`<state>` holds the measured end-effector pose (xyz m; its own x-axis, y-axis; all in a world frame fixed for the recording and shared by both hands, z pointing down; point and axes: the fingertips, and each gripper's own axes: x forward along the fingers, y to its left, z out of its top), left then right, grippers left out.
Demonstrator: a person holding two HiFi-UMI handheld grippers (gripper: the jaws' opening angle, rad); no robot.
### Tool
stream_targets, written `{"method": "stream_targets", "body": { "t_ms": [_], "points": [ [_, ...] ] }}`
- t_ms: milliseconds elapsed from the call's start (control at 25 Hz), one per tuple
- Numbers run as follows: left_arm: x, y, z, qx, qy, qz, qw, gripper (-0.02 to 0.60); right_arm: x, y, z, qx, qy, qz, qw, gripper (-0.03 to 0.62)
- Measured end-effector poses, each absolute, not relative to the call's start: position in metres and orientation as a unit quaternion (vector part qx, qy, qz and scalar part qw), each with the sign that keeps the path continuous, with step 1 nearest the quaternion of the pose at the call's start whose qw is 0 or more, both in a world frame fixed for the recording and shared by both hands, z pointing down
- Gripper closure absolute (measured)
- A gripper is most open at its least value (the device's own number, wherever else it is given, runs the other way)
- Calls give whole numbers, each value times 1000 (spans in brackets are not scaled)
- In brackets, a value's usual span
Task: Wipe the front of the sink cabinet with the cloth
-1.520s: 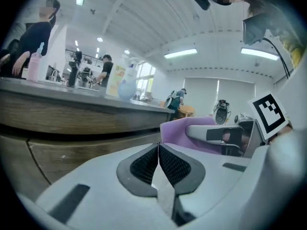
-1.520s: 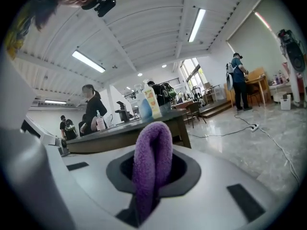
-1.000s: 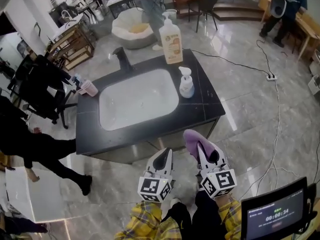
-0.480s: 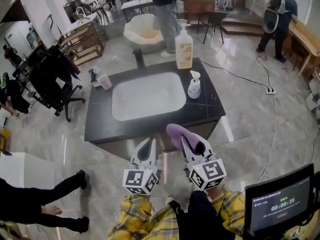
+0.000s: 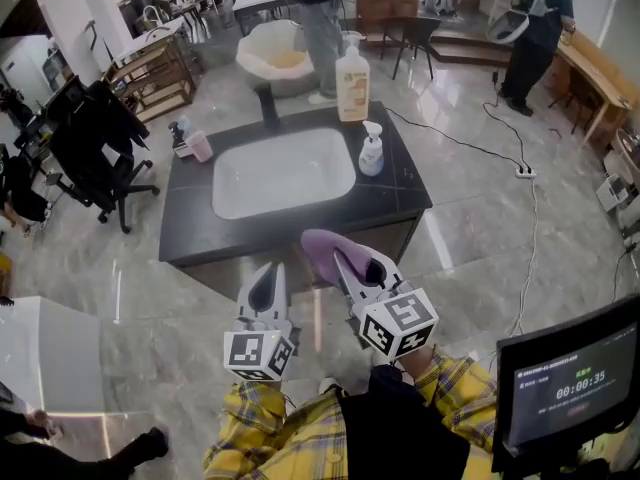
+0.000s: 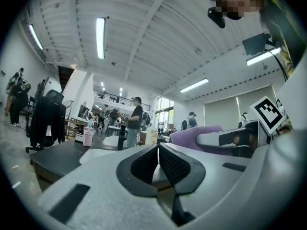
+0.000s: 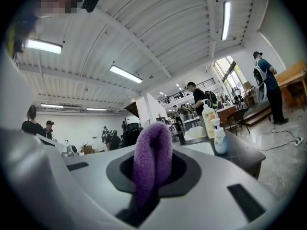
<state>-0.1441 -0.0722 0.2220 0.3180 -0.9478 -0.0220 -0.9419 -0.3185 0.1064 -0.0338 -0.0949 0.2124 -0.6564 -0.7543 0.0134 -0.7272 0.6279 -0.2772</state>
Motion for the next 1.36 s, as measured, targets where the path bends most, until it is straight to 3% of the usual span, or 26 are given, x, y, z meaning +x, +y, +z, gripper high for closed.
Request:
{"method": "stream_targets", "body": {
  "t_ms": [480, 1360],
  "points": [
    [-155, -49, 247, 804, -590, -22, 73, 574, -29, -64, 239, -414, 897, -156, 17, 549],
    [-165, -50, 257, 802, -590, -22, 88, 574, -39, -67, 243, -409, 898, -162, 22, 549]
  ]
}}
